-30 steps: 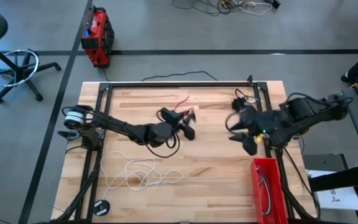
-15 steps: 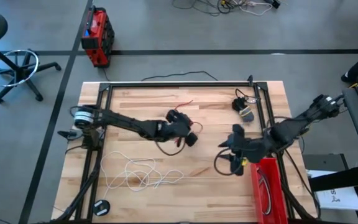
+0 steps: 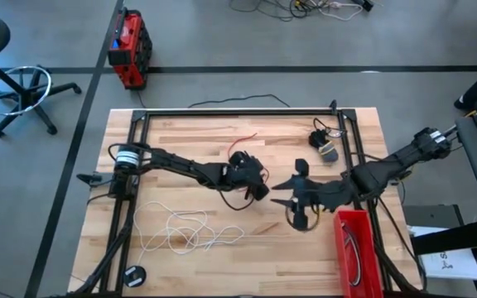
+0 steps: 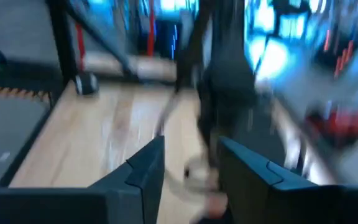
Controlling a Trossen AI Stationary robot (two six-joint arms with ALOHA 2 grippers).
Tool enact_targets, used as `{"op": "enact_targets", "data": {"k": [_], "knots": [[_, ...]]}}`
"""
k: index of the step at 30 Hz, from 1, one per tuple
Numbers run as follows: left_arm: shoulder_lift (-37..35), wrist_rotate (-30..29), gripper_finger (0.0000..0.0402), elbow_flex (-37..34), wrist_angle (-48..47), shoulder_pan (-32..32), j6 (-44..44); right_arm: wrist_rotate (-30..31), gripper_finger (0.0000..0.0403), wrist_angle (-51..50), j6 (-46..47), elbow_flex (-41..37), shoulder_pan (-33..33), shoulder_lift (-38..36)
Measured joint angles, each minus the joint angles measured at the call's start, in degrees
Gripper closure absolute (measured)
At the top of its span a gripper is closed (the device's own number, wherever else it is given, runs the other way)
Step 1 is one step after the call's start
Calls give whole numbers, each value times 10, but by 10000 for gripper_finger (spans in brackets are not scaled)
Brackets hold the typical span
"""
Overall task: Coil cords
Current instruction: Uncoil the red wire from the spool, then coil the white wire onto the spool
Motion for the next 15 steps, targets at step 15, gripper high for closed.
{"op": "enact_targets", "data": {"k": [15], "knots": [[-52, -4, 158, -5, -10, -7, -2, 19, 326, -35, -126, 79, -4, -1]]}}
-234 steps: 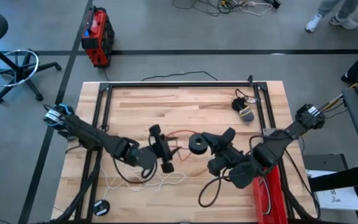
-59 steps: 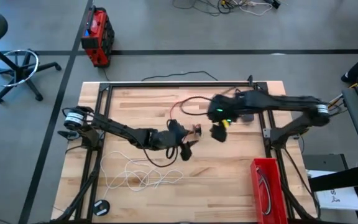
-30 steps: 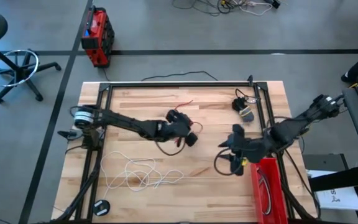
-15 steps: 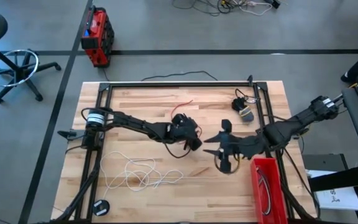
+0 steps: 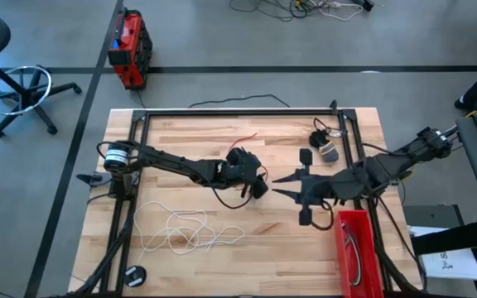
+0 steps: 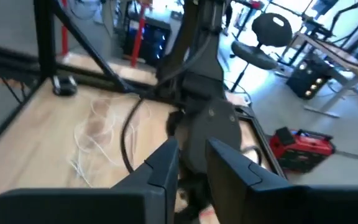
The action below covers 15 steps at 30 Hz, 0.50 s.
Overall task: Coil cords
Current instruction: Coil the white wire onto the spool
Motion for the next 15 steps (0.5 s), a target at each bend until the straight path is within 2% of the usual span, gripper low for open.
{"op": "enact_targets", "data": {"k": [3, 8, 15], "knots": [[0, 0, 150, 5, -1, 0, 0, 5, 341, -31, 5, -7, 0, -1], [0, 0, 143, 6, 19, 0, 0, 2, 366, -85, 72, -13, 0, 0], [-1, 0, 144, 7, 46, 0, 0, 1, 385, -97, 129, -18, 0, 0]]}}
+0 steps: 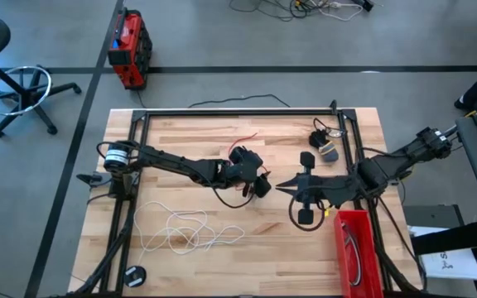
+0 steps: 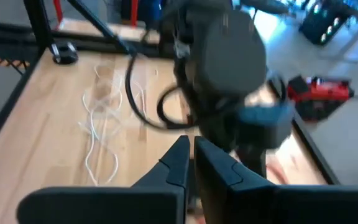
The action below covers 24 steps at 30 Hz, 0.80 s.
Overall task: Coil cords
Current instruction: Coil the white wire onto the spool
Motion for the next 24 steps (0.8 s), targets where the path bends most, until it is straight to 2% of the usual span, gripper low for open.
{"op": "enact_targets", "data": {"k": [11, 13, 16, 20, 24], "knots": [[0, 0, 166, 1, 27, 0, 0, 0, 387, -32, -5, -3, 0, 1], [0, 0, 170, 1, 27, 0, 0, 1, 387, -32, -29, -3, 0, 0], [0, 0, 176, 1, 27, 0, 0, 16, 387, -31, -127, 11, -2, 0], [0, 0, 183, 1, 27, 0, 0, 104, 387, -29, -225, 68, -7, 0], [0, 0, 188, 1, 28, 0, 0, 292, 387, -28, -375, 152, -6, 0]]}}
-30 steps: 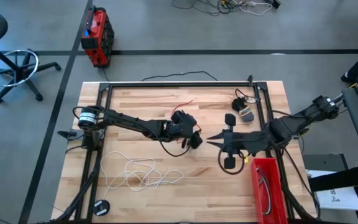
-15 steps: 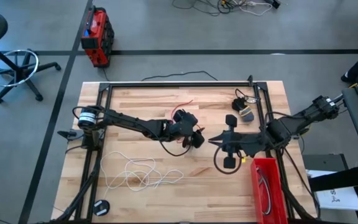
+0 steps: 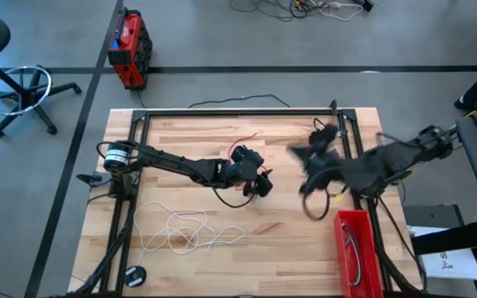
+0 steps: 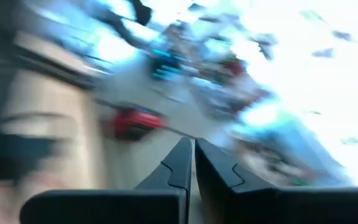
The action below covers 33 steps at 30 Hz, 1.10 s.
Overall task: Coil cords
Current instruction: Coil the white wire onto the spool
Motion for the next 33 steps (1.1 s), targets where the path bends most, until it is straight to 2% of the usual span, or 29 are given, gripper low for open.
{"op": "enact_targets", "data": {"k": [2, 3, 6, 10, 17, 20, 22, 26, 33], "knots": [[0, 0, 190, 0, 1, 0, 0, 83, 387, 2, -69, 47, -1, -1], [0, 0, 191, 0, 2, 0, 0, 105, 387, 2, -79, 69, -3, -2], [0, 0, 192, 0, 3, 0, 0, 109, 387, 0, -64, 119, -9, -7], [0, 0, 187, 0, 3, 0, 0, 63, 387, -46, 63, 158, -8, -17], [0, 0, 172, 0, 3, 0, 0, -7, 387, -249, 371, 169, -8, -32], [0, 0, 165, 0, 4, 0, 0, -15, 387, -295, 468, 160, -8, -29], [0, 0, 161, 0, 4, 0, 0, -49, 387, -297, 511, 158, -8, -23], [0, 0, 156, 0, 4, 0, 0, -172, 387, -296, 544, 157, -7, -3], [0, 0, 153, 0, 4, 0, 0, -183, 387, -294, 600, 158, -19, 39]]}}
